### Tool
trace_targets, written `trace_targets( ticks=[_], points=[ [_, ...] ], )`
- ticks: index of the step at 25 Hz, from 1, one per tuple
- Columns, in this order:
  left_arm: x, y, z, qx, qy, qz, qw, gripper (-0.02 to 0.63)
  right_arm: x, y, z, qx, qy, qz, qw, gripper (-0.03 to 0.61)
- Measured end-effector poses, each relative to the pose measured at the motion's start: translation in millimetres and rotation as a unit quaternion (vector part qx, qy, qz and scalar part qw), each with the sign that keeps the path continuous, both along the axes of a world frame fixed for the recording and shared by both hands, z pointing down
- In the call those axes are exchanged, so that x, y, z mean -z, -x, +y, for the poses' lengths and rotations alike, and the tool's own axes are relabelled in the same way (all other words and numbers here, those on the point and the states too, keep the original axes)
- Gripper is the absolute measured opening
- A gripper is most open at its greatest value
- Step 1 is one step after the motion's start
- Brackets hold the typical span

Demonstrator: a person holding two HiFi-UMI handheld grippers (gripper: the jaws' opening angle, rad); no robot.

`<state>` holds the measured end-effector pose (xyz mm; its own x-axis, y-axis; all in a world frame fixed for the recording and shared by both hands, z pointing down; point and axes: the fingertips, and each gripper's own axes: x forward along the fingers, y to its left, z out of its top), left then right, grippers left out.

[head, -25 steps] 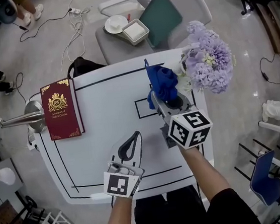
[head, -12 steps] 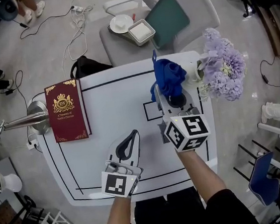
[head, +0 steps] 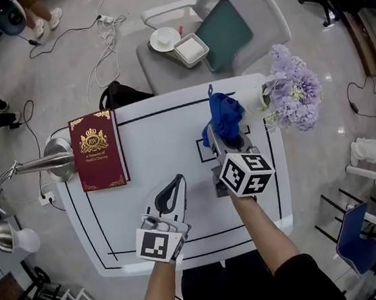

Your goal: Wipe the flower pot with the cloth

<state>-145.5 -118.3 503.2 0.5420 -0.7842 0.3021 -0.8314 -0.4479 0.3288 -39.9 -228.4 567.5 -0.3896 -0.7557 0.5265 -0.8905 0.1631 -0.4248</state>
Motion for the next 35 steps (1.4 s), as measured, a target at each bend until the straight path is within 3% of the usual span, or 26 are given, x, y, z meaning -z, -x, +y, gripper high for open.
trace_targets(
  ticks=[7,12,17,21,26,35],
  points=[
    [37,9,13,0.006,-0.018,0.006,0.9998,0.005,63,22,64,0.121,-0.04,0.059,0.99,0.118],
    [71,6,22,0.017,-0.059,-0.011,0.9981,0.005,128,12,107,0.166,-0.102,0.075,0.978,0.118],
    [94,-12,45,0.024,-0.069,-0.024,0.997,0.005,170,0,155,0.21,-0.136,0.091,0.964,0.118],
    [107,-36,70,0.039,-0.079,-0.031,0.9956,0.005,188,-19,188,0.235,-0.149,0.077,0.957,0.118],
    [128,-74,100,0.048,-0.095,-0.033,0.9938,0.005,202,-52,218,0.256,-0.173,0.092,0.947,0.117],
    [147,-119,154,0.033,-0.095,-0.05,0.9936,0.005,226,-94,264,0.247,-0.187,0.083,0.947,0.114]
  ],
)
